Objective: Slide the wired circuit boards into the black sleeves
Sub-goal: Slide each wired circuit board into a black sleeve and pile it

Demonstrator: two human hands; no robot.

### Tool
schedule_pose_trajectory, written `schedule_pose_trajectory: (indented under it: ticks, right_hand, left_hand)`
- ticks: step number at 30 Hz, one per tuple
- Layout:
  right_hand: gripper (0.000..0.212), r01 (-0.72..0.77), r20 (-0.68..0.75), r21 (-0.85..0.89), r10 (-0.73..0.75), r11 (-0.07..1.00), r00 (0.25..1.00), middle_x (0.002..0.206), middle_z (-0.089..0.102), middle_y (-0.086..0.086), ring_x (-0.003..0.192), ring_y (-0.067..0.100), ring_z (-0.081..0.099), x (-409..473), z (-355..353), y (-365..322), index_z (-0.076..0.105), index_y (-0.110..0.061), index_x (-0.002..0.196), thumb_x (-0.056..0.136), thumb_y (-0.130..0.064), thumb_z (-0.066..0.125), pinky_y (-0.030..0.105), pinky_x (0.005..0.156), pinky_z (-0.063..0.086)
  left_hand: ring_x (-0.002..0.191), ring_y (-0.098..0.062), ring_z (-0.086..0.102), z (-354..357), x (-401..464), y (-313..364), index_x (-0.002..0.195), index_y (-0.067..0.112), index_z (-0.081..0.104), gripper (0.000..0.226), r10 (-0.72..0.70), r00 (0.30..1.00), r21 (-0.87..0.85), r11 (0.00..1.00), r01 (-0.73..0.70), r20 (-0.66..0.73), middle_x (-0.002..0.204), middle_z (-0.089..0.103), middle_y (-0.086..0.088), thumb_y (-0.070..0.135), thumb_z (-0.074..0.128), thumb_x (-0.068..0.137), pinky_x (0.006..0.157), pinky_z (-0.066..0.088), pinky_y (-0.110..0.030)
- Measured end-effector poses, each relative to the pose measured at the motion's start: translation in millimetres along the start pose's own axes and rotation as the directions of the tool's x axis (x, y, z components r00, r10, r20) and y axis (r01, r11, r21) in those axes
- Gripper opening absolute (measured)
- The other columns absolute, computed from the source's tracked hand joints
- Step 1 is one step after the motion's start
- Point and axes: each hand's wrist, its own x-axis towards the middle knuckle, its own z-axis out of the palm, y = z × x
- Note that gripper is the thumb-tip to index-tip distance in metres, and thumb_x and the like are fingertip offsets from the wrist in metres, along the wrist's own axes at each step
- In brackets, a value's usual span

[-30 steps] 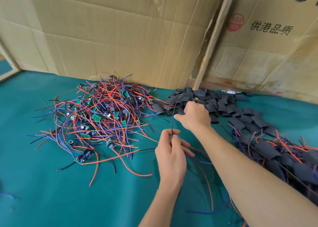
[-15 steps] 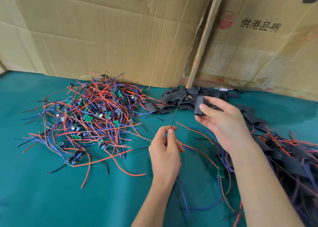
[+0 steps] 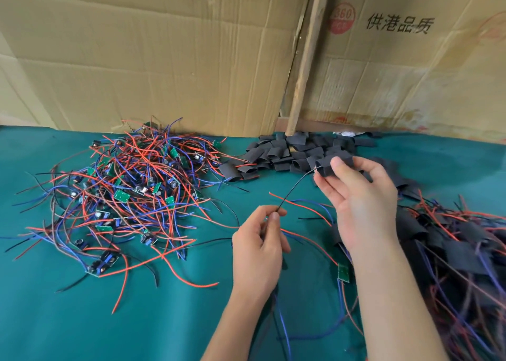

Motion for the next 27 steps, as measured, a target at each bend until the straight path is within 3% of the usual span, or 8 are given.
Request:
schedule_pose_trajectory:
  ticks: [4, 8, 11, 14, 18, 21, 25, 27]
  right_hand:
    - [0.027, 0.029, 0.016, 0.071, -0.031, 0.997, 0.999, 0.082, 0.072, 0.009, 0.085, 0.034, 0.069, 1.3, -1.0, -5.4, 0.052, -0.006, 0.109, 0.092, 0.002, 0.07, 0.042, 0.083, 0.061]
    - [0.03, 0.102, 0.126, -0.124, -0.086, 0.987, 0.988, 0.09, 0.073, 0.013, 0.083, 0.031, 0.07, -2.0, -1.3, -6.9, 0.058, -0.009, 0.101, 0.081, -0.001, 0.079, 0.041, 0.079, 0.061]
    - [0.034, 0.168, 0.232, -0.336, -0.092, 0.927, 0.968, 0.089, 0.078, 0.004, 0.078, 0.022, 0.073, -3.4, 0.9, -0.3, 0.058, -0.013, 0.102, 0.08, 0.001, 0.08, 0.039, 0.074, 0.063]
    - [0.04, 0.098, 0.254, -0.49, 0.034, 0.866, 0.967, 0.092, 0.079, 0.004, 0.076, 0.021, 0.076, -6.2, 1.4, 9.9, 0.059, -0.016, 0.109, 0.08, 0.002, 0.081, 0.041, 0.076, 0.063]
    - [0.035, -0.068, 0.278, -0.51, 0.239, 0.858, 0.93, 0.089, 0.079, 0.009, 0.08, 0.025, 0.076, -14.2, 1.8, 22.0, 0.063, -0.011, 0.109, 0.082, 0.005, 0.079, 0.04, 0.077, 0.062]
    - [0.029, -0.08, 0.298, -0.556, 0.288, 0.827, 0.91, 0.087, 0.079, 0.011, 0.079, 0.022, 0.075, -15.7, 1.4, 23.5, 0.065, -0.009, 0.107, 0.084, 0.004, 0.076, 0.035, 0.075, 0.061]
    - [0.027, -0.063, 0.278, -0.574, 0.267, 0.816, 0.923, 0.085, 0.079, 0.011, 0.074, 0.022, 0.074, -14.5, -1.3, 22.3, 0.067, -0.009, 0.104, 0.083, 0.006, 0.076, 0.034, 0.072, 0.061]
    - [0.027, -0.054, 0.258, -0.574, 0.243, 0.817, 0.935, 0.083, 0.079, 0.01, 0.073, 0.02, 0.073, -13.6, -3.2, 23.1, 0.068, -0.009, 0.101, 0.082, 0.007, 0.077, 0.034, 0.07, 0.06]
  left_hand:
    - [0.035, -0.01, 0.039, -0.4, -0.7, 1.3, 0.092, 0.027, 0.066, 0.026, 0.0, 1.0, 0.009, 1.0, 0.0, -0.001, 0.05, 0.059, -0.002, 0.017, 0.047, 0.106, 0.041, 0.033, -0.018]
    - [0.036, -0.012, 0.038, 0.2, -1.0, 1.8, 0.091, 0.028, 0.067, 0.026, -0.005, 1.0, 0.004, 1.0, 0.005, 0.002, 0.05, 0.058, -0.003, 0.016, 0.047, 0.105, 0.042, 0.032, -0.019]
    - [0.036, -0.013, 0.039, -0.1, -0.8, 2.1, 0.09, 0.029, 0.067, 0.027, -0.004, 1.0, -0.001, 1.0, 0.004, 0.005, 0.051, 0.059, -0.004, 0.017, 0.048, 0.105, 0.041, 0.033, -0.019]
    - [0.037, -0.018, 0.041, -1.0, -0.4, 2.9, 0.091, 0.032, 0.066, 0.027, -0.007, 1.0, -0.023, 1.0, 0.008, 0.02, 0.056, 0.06, -0.004, 0.021, 0.046, 0.106, 0.043, 0.034, -0.021]
    - [0.046, -0.019, 0.042, -2.3, 0.3, 3.7, 0.083, 0.031, 0.056, 0.018, -0.024, 0.999, -0.043, 0.999, 0.025, 0.026, 0.062, 0.063, -0.002, 0.032, 0.048, 0.098, 0.053, 0.035, -0.031]
    - [0.048, -0.02, 0.042, -3.8, -0.5, 4.6, 0.081, 0.033, 0.048, 0.01, -0.079, 0.996, -0.083, 0.993, 0.082, 0.038, 0.068, 0.067, -0.003, 0.024, 0.046, 0.085, 0.053, 0.034, -0.031]
    - [0.058, -0.015, 0.051, -7.8, 0.1, 3.8, 0.104, 0.032, 0.045, 0.037, -0.115, 0.988, -0.131, 0.983, 0.128, 0.106, 0.083, 0.07, 0.001, 0.015, 0.04, 0.071, 0.056, 0.041, -0.022]
    - [0.069, -0.015, 0.063, -8.4, 0.4, 3.1, 0.11, 0.031, 0.045, 0.045, -0.116, 0.986, -0.128, 0.983, 0.132, 0.121, 0.091, 0.07, 0.002, 0.012, 0.041, 0.07, 0.062, 0.044, -0.026]
